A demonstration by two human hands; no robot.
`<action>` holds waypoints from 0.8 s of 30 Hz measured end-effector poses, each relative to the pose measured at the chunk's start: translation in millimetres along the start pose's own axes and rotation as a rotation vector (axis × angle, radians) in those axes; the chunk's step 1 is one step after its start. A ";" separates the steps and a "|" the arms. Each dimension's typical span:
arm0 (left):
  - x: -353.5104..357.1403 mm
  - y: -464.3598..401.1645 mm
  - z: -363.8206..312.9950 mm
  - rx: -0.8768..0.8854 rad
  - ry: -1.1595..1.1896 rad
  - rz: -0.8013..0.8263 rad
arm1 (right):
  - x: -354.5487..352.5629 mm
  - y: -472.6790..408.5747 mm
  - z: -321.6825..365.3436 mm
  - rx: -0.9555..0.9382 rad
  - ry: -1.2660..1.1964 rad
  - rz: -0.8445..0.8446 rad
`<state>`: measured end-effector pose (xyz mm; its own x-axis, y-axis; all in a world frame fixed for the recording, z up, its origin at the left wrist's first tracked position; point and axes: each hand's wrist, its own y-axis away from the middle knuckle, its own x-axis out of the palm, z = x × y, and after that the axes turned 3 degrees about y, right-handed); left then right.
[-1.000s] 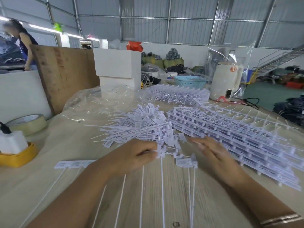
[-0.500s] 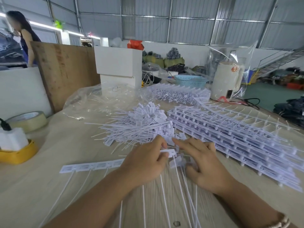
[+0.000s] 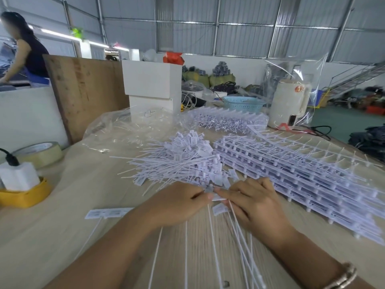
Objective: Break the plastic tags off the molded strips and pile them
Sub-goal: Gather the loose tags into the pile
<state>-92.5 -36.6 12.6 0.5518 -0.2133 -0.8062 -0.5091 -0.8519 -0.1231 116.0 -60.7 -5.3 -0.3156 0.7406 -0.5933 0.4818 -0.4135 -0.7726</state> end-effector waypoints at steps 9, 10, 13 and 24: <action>8.3 -1.4 -6.5 0.187 0.009 -0.026 | -3.6 0.4 1.0 0.125 -0.236 0.088; 7.1 -1.2 -7.0 0.206 0.009 -0.034 | -4.0 0.3 0.9 0.164 -0.303 0.108; 5.6 -1.1 -7.3 0.236 -0.001 -0.049 | -0.1 0.6 -0.8 0.214 -0.450 0.143; -0.7 -4.1 -4.2 0.290 -0.023 -0.028 | -0.7 -3.4 -3.1 0.332 -0.915 0.200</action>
<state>-88.0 -35.0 16.1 0.5547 -0.1777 -0.8129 -0.6632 -0.6844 -0.3030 117.1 -58.2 -1.6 -0.8302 0.0045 -0.5574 0.3858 -0.7172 -0.5804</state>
